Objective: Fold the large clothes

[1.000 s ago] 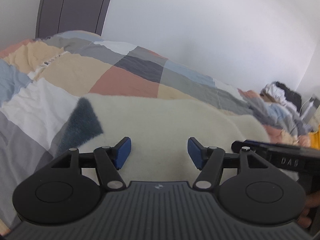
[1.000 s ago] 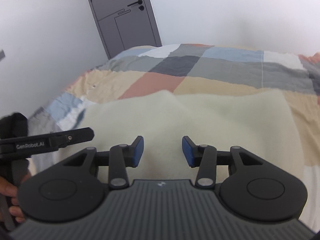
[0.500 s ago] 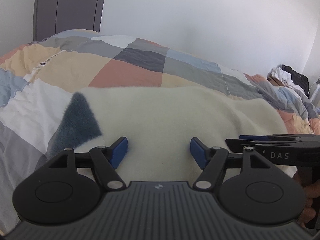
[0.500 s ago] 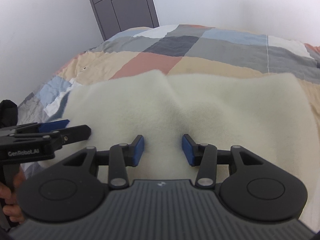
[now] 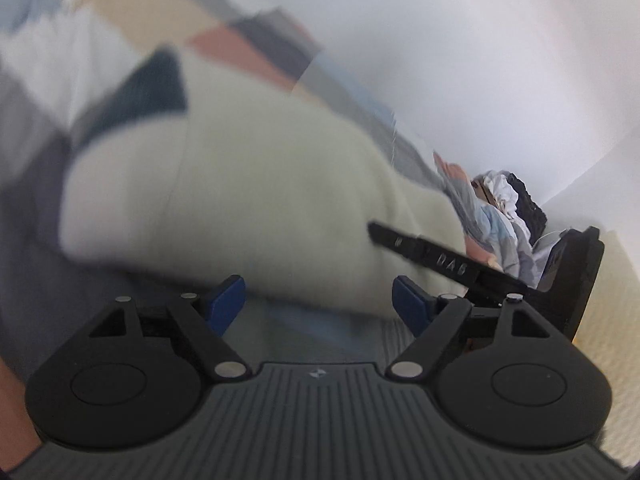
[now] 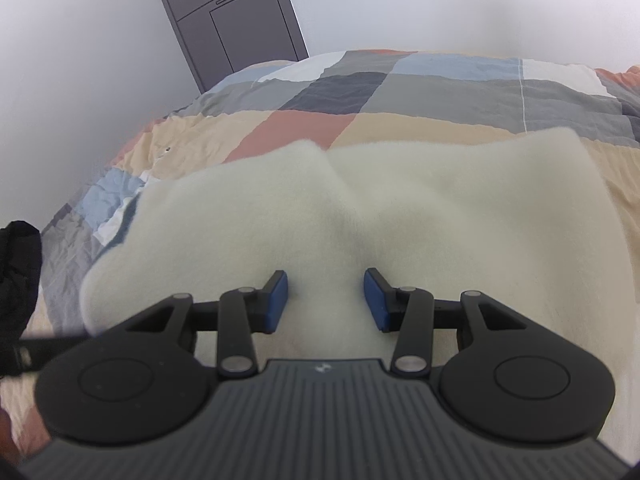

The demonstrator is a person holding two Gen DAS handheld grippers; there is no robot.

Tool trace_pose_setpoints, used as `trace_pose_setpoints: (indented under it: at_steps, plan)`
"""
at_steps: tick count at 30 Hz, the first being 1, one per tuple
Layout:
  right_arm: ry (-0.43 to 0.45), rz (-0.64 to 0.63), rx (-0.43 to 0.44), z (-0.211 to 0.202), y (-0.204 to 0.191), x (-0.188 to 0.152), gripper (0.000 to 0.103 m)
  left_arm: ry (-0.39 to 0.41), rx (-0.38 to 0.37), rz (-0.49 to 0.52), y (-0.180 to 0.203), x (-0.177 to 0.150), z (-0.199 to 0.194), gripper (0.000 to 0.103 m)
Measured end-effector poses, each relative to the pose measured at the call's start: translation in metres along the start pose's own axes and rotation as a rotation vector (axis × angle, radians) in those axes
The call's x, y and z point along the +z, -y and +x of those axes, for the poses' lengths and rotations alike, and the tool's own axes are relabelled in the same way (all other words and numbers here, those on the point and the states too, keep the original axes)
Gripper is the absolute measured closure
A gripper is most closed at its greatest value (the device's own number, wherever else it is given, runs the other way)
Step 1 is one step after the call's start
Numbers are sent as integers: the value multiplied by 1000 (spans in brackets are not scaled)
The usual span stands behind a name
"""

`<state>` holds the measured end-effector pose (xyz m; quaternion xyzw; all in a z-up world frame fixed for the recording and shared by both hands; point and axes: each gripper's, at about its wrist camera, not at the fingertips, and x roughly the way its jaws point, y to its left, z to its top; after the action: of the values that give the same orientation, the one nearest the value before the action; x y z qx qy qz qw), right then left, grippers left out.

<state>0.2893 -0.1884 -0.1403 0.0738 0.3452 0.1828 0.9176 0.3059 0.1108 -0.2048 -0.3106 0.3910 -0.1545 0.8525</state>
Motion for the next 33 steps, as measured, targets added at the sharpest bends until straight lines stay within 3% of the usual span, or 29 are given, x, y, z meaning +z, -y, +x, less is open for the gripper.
trace_pose_setpoints:
  at_steps: [4, 9, 12, 16, 22, 24, 29, 30, 31, 32, 33]
  plan:
    - [1, 27, 0, -3, 3, -2, 60, 1, -63, -244, -39, -4, 8, 19]
    - [1, 59, 2, -8, 5, -3, 60, 71, -211, -612, -96, -7, 19, 19]
    - [-8, 90, 0, -13, 7, -3, 60, 107, -257, -747, -117, -11, 23, 19]
    - [-9, 181, 70, -31, 8, -4, 56, 132, -234, -738, -117, -7, 26, 20]
    - [-115, 358, 328, -28, 2, -26, 55, 159, -135, -631, -99, -1, 39, 20]
    - [-165, 382, 345, -16, -5, -33, 55, 176, -114, -633, -95, 0, 41, 24]
    - [-230, 512, 372, 10, 2, -44, 55, 213, -71, -574, -82, -6, 34, 43]
    - [-237, 547, 366, 13, 6, -47, 38, 219, -69, -567, -80, -6, 33, 45]
    - [-236, 587, 367, 15, 10, -50, 10, 225, -67, -555, -78, -6, 29, 46]
    - [-226, 626, 373, 16, 15, -53, 2, 229, -65, -544, -80, -5, 24, 48]
    - [-215, 658, 373, 17, 19, -55, 4, 232, -65, -539, -78, -5, 22, 48]
